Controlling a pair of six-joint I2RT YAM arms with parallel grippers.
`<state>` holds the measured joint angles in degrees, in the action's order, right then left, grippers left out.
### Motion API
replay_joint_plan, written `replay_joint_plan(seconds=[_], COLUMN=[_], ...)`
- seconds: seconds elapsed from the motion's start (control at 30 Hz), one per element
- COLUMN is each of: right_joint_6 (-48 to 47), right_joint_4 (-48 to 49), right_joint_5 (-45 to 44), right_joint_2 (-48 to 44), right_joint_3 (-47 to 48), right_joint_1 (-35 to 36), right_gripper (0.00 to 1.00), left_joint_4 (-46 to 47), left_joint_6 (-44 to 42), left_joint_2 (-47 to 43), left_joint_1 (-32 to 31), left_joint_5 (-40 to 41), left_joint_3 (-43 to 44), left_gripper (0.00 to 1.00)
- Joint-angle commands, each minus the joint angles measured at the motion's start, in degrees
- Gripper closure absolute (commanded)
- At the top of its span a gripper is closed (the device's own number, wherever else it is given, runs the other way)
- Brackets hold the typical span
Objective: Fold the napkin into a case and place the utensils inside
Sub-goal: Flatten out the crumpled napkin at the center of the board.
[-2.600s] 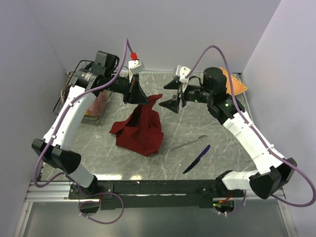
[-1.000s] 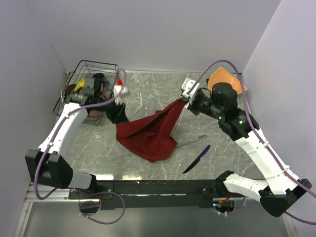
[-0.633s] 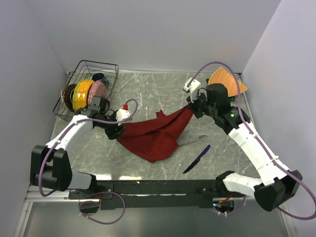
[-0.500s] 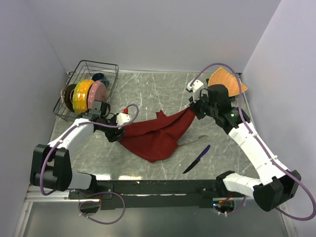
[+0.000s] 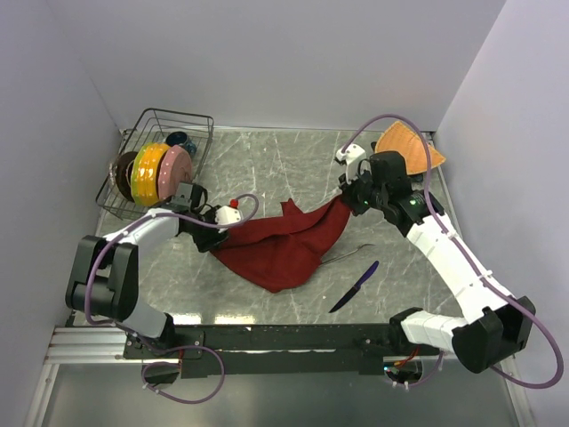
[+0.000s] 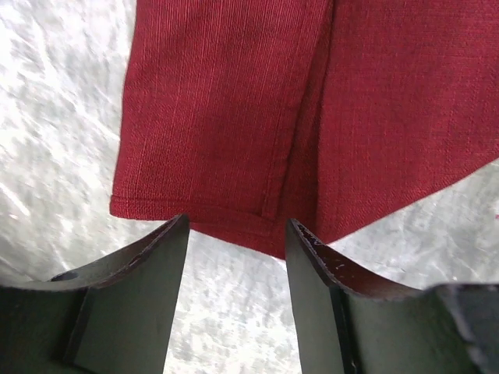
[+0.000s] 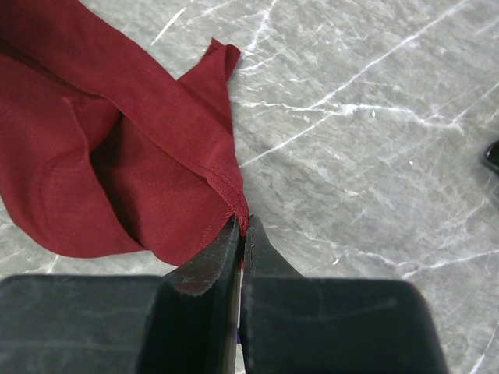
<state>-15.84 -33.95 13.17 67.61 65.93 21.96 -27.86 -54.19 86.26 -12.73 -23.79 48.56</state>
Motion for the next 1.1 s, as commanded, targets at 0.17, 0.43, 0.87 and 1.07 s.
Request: replay_joint_plan(seconds=[0.17,0.43,0.87,1.07], right_joint_6=[1.07,1.16,1.60,1.68], right_joint_4=[1.79,2.05,2.14,4.59], right_joint_5=[1.07,1.33,0.72,-0.68], right_joint_2=[1.82,2.87,3.93,6.56], right_joint_3=[1.92,2.62,5.52,14.03], right_joint_1=[-1.92,-2.27,-4.72,-11.66], right_gripper=[1.00,1.00,1.00,1.00], left_joint_4=[2.63,-0.44,-11.42,-17.76], left_joint_6=[-3.38,-4.34,2.14,11.64], left_joint_2=[2.77,5.41,2.25,3.56], left_joint_1=[-2.38,-2.39,-1.16,1.39], left_joint_5=[1.55,1.64,-4.76,-8.81], left_joint_3=[-0.30,2.86,17.67,39.89], left_gripper=[0.46,0.74,0.99,0.99])
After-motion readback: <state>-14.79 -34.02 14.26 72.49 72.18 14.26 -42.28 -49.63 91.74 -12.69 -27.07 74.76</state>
